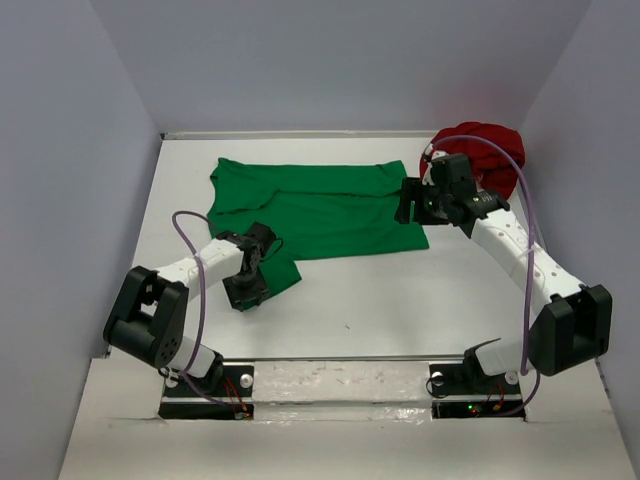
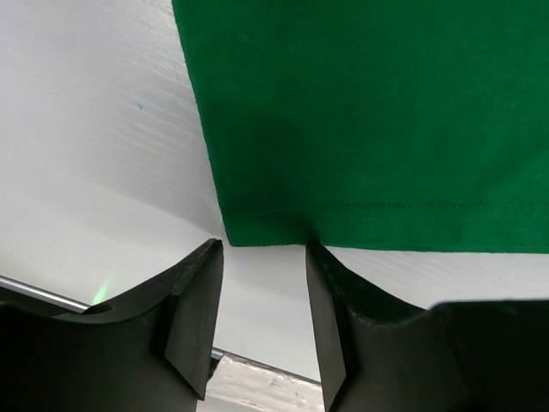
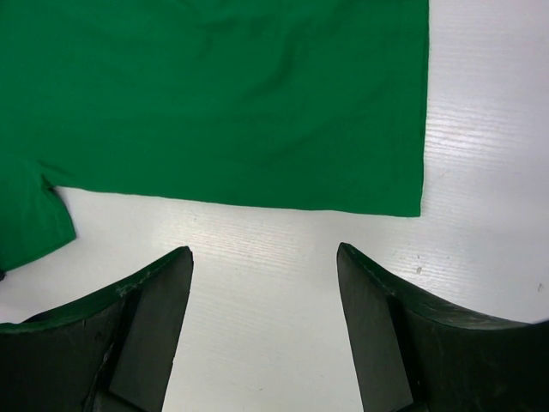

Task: Fold and stack the t-shirts
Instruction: Fold the tshirt

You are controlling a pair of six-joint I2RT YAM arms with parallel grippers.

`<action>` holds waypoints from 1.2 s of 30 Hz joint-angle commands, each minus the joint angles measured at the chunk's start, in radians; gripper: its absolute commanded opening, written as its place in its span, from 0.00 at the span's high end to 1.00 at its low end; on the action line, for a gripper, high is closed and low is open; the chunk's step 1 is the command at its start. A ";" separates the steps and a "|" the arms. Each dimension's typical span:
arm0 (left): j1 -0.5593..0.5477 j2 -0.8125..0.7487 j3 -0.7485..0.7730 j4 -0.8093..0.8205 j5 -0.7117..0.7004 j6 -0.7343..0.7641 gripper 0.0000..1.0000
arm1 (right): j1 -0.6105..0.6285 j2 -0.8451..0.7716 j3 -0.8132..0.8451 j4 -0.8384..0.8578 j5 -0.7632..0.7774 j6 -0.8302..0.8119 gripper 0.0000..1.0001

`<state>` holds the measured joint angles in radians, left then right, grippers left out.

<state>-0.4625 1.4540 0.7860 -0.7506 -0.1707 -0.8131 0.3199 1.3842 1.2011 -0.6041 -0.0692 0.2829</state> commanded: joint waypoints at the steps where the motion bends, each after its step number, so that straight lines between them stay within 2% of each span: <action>1: 0.013 0.028 0.032 -0.007 -0.019 -0.009 0.49 | -0.008 -0.037 0.008 0.043 -0.018 -0.016 0.26; 13: 0.019 0.086 0.042 0.013 -0.004 0.015 0.71 | -0.018 -0.039 0.008 0.033 -0.012 -0.007 0.26; 21: 0.018 0.072 0.041 0.010 0.017 0.035 0.73 | -0.018 -0.005 -0.038 0.030 -0.017 0.100 0.26; 32: 0.019 -0.020 0.030 -0.015 0.042 0.034 0.76 | -0.018 0.026 -0.139 0.041 0.065 0.193 0.29; 34: 0.021 -0.029 0.033 -0.026 0.046 0.035 0.86 | -0.018 0.032 -0.150 0.041 0.065 0.202 0.30; 36: 0.021 -0.041 0.036 -0.027 0.049 0.037 0.92 | -0.018 0.039 -0.164 0.046 0.065 0.206 0.31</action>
<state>-0.4477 1.4670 0.8177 -0.7414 -0.1299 -0.7799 0.3073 1.4231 1.0527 -0.5961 -0.0334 0.4538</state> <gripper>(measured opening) 0.133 0.699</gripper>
